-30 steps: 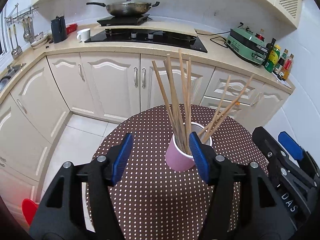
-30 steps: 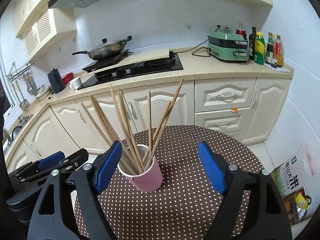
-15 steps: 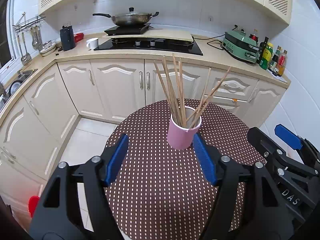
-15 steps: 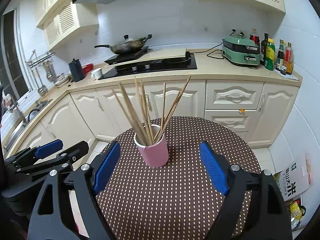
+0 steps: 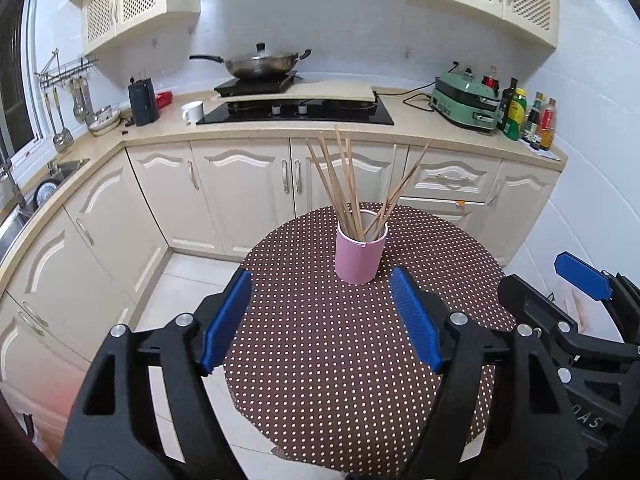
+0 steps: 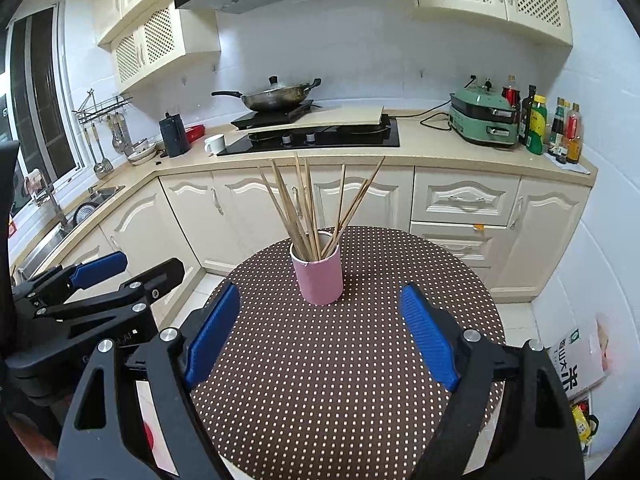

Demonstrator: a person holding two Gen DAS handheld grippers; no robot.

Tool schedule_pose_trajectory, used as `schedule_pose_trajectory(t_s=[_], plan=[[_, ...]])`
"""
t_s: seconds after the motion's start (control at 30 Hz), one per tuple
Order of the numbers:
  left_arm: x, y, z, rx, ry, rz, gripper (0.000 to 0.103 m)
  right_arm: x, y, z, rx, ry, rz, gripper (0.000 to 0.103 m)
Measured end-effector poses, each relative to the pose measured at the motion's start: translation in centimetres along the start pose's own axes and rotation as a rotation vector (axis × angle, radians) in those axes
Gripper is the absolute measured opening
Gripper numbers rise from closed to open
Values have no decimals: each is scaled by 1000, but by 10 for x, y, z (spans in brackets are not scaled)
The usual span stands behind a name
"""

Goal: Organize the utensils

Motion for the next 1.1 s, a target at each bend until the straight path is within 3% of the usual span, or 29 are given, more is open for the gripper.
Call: schedule_pose_trajectory(t_s=[0.33,0.7,0.8,1.1], plan=[[-19,-58,9,-5,2,-18,81,-16,-53,16,-16,17,-15,79],[-22,-122,2,-17,-10,-107,86,-18,-108,18,-28,35,-81,80],[-22,-131,0,-17,-12,-123,88,-19,-116,17,-37,42,-100,85],[-22,-148,-4,-15,-8,-155,89,-22,-132,16,-58,42,-146,86]])
Point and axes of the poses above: each gripper's, at about its wrist camera, not at the fingertips, and y roughly the way its jaws point, z to its left, x to its top, the point moved 1 cm from there along y, roughly the way its jaws point, and after that the axes turned 2 degrees about y, right-handed, at the moved point
